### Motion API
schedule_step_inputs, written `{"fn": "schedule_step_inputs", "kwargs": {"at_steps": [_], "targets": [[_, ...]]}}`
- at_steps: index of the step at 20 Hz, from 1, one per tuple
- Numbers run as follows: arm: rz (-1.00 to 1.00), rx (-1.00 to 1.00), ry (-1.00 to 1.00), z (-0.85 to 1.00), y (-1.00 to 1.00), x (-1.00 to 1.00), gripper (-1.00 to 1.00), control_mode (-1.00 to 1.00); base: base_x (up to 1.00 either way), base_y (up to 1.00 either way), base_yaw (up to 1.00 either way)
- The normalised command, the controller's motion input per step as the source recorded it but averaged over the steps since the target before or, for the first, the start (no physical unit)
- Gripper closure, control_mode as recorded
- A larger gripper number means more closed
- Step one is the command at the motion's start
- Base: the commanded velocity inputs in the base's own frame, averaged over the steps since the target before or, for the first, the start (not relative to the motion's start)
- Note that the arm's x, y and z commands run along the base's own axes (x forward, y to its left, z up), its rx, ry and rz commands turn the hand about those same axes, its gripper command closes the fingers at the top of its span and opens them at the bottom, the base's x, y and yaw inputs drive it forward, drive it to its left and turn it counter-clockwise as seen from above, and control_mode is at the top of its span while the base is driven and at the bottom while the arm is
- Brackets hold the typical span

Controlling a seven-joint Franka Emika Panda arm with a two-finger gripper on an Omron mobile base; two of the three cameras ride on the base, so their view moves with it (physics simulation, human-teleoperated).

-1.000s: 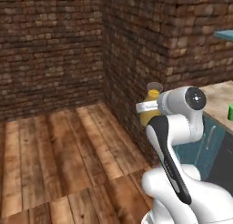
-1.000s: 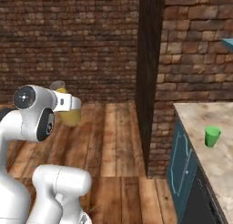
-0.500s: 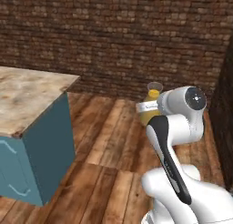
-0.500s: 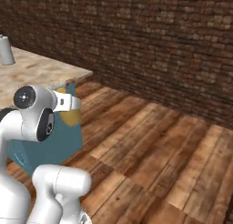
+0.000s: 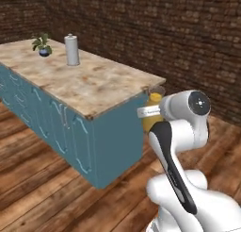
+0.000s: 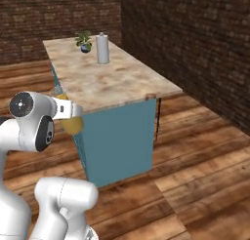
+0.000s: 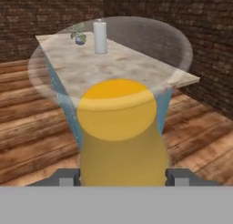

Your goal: Place the pitcher and cup on the dining counter for serving.

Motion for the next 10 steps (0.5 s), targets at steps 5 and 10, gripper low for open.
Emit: {"fn": "schedule_step_inputs", "kwargs": {"at_steps": [5,10], "targets": [[0.00,0.00,0.00,0.00,0.00,0.00,1.00,1.00,1.00,-0.94,0.40],[0.00,0.00,0.00,0.00,0.00,0.00,1.00,1.00,1.00,-0.96,0.37]]}}
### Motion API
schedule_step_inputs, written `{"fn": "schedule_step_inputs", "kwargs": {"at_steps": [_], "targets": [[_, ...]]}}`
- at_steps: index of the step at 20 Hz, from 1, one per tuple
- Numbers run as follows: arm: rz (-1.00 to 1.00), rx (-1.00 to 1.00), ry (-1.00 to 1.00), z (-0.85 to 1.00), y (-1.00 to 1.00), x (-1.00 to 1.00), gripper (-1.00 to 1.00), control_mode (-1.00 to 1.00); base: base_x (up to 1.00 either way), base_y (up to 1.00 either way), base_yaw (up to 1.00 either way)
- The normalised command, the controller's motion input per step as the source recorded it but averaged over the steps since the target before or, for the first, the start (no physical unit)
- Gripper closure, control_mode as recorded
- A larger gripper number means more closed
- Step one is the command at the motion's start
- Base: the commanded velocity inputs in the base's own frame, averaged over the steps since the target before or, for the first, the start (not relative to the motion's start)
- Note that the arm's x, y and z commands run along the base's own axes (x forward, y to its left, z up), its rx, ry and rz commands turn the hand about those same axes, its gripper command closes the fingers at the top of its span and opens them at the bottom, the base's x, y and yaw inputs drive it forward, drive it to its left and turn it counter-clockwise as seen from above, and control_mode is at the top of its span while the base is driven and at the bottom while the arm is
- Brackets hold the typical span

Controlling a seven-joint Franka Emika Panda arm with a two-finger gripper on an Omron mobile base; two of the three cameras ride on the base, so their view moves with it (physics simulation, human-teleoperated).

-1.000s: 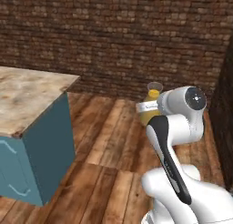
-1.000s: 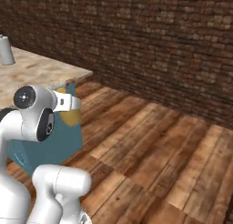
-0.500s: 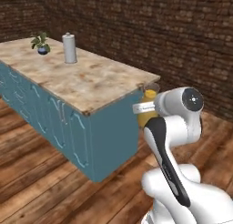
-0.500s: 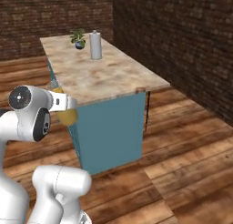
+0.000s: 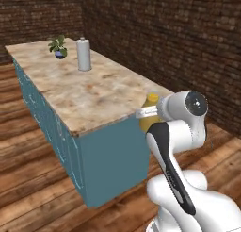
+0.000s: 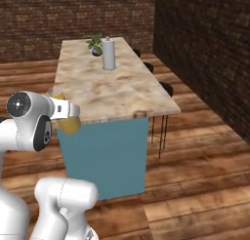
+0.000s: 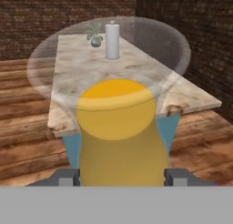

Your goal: Place the pitcher and cup on the dining counter for serving.

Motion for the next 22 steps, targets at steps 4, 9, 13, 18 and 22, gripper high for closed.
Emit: {"fn": "schedule_step_inputs", "kwargs": {"at_steps": [4,9,13,18,22], "targets": [[0.00,0.00,0.00,0.00,0.00,0.00,1.00,1.00,1.00,-0.71,0.31],[0.00,0.00,0.00,0.00,0.00,0.00,1.00,1.00,0.97,-0.78,0.31],[0.00,0.00,0.00,0.00,0.00,0.00,1.00,1.00,0.85,-0.68,0.28],[0.11,0.00,0.03,0.00,0.00,0.21,1.00,-1.00,0.42,-0.11,0.12],[0.34,0.00,0.19,0.00,0.00,0.68,1.00,-1.00,0.00,0.00,0.00]]}}
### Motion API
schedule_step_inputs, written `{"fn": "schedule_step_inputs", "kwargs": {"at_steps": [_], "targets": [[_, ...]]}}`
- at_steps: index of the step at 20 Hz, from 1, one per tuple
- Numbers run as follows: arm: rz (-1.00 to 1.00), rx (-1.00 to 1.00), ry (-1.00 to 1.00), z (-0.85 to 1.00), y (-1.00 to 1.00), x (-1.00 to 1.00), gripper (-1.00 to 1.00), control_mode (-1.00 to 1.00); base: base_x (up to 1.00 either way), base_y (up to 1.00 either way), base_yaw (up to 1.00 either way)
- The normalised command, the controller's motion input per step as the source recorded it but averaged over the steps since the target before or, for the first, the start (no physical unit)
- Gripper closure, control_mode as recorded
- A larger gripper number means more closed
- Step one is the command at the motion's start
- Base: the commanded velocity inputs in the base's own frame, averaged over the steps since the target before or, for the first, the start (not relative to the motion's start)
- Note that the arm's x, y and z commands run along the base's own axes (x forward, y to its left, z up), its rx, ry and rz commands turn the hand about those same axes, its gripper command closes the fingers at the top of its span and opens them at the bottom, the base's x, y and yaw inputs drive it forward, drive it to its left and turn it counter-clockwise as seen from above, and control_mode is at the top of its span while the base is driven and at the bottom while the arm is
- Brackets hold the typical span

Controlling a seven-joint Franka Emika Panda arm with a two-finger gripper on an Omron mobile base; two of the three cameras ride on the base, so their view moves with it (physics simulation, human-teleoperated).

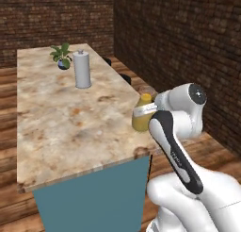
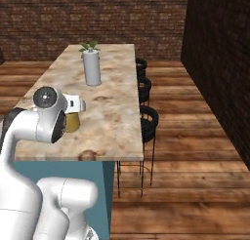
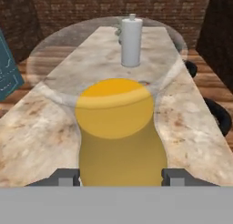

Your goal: Place the pitcher and cup on the dining counter for serving.

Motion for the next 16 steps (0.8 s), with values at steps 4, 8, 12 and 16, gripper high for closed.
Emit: {"fn": "schedule_step_inputs", "kwargs": {"at_steps": [4,8,12,16], "targets": [[0.40,0.00,0.26,0.00,0.01,0.91,1.00,-1.00,0.00,0.00,0.00],[0.33,0.00,0.12,-0.15,0.07,0.68,1.00,-1.00,0.00,0.00,0.00],[0.05,0.00,0.00,-0.24,0.21,0.49,1.00,-1.00,0.00,0.00,0.00],[0.00,0.00,0.00,-0.27,0.40,0.52,1.00,-1.00,0.00,0.00,0.00]]}}
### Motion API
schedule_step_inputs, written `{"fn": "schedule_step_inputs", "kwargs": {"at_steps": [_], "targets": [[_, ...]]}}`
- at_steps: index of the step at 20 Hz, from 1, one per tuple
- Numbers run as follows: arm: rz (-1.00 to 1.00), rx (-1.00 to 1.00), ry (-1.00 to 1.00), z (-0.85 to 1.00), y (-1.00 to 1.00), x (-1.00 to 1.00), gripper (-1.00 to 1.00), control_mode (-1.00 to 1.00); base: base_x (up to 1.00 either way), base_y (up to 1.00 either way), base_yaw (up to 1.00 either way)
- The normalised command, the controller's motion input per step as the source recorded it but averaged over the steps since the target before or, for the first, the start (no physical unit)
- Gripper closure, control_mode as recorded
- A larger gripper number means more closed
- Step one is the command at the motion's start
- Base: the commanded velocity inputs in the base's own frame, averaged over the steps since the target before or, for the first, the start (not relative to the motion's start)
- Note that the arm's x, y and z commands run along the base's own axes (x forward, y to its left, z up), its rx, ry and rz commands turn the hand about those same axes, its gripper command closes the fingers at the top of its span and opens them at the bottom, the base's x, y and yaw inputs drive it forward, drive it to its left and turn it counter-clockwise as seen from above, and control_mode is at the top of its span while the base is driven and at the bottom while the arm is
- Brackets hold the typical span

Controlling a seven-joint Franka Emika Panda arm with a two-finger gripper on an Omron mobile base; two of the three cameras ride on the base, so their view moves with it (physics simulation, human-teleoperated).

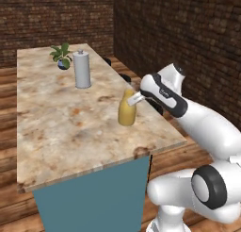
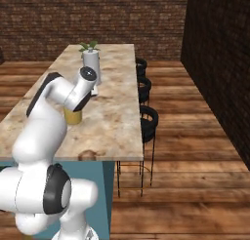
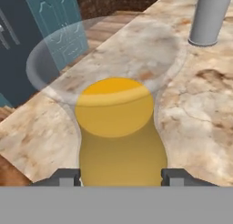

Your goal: Place the pitcher and cup on the dining counter for serving.

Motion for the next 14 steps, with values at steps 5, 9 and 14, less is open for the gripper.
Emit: {"fn": "schedule_step_inputs", "kwargs": {"at_steps": [5,9,14], "targets": [[0.00,-0.09,0.00,-0.29,0.72,0.76,1.00,-1.00,0.00,0.00,0.00],[0.00,-0.14,0.00,-0.40,0.75,0.61,1.00,-1.00,0.00,0.00,0.00],[0.00,-0.12,0.00,-0.61,0.36,0.08,1.00,-1.00,0.00,0.00,0.00]]}}
